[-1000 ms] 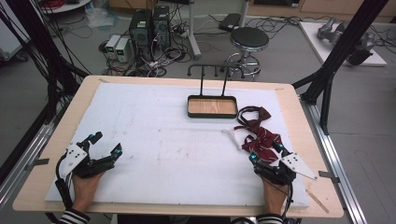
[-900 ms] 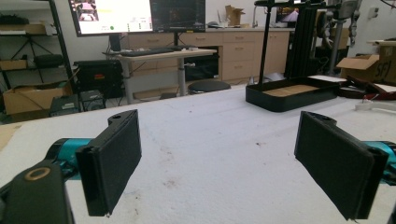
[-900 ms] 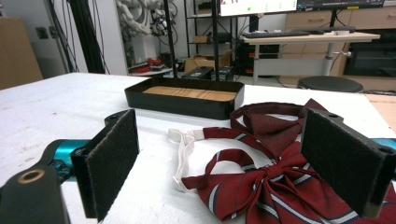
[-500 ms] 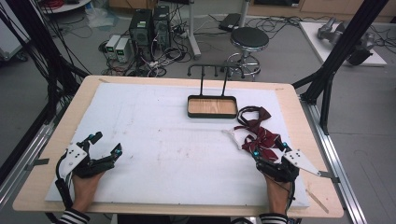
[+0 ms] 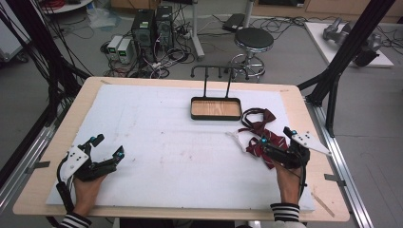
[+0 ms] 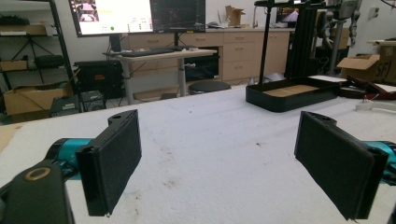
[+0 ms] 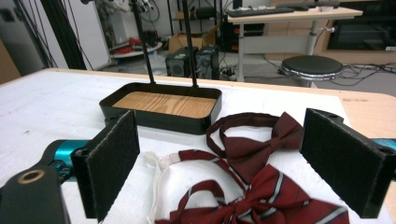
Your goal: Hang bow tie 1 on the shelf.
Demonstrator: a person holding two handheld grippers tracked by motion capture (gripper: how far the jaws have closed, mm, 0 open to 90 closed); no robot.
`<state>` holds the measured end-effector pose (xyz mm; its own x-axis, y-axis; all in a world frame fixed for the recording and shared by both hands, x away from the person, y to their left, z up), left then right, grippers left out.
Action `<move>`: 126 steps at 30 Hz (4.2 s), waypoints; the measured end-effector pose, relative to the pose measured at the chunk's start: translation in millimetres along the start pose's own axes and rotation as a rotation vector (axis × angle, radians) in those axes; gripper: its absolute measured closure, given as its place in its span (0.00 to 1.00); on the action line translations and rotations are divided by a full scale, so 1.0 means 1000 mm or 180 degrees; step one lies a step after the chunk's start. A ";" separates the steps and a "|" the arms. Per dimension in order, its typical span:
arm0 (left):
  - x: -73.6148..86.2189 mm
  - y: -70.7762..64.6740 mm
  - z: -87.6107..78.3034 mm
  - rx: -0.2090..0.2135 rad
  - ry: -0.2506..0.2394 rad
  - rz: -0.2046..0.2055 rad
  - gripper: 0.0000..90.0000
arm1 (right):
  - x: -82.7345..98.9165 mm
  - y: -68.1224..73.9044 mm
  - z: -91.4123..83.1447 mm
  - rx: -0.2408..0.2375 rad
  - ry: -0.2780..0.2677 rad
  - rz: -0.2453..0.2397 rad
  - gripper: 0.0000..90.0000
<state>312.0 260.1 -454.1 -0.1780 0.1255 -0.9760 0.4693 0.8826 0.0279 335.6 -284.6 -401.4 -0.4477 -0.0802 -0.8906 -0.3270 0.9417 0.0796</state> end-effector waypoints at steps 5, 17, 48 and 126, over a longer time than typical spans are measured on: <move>0.000 0.000 0.000 -0.0001 0.0001 0.0002 0.17 | -0.010 0.000 0.005 -0.0020 0.0125 -0.0023 0.12; 0.000 0.000 0.000 -0.0005 0.0006 0.0003 0.17 | -0.038 -0.010 0.027 0.0059 0.0570 -0.0070 0.12; 0.000 0.000 0.000 -0.0008 0.0004 -0.0002 0.17 | -0.060 -0.048 0.096 0.0357 0.1416 0.0129 0.17; 0.000 0.001 0.000 0.0036 0.0005 -0.0034 0.17 | -0.004 -0.038 0.091 0.0188 0.2876 0.0273 0.27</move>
<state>312.7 261.2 -454.1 -0.1843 0.1168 -0.9759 0.4770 0.8788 0.0151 425.4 -290.3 -441.3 -0.9586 -0.2115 -0.1905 -0.2306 0.9694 0.0842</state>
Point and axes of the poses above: each handheld gripper's, and its own axes: z roughly forward along the jaws, x roughly out of its underside, y roughly to its left, the point moved 5 cm from there along z, roughly forward along the jaws, and after that the axes turned 13 degrees about y, right-handed, at the moved point
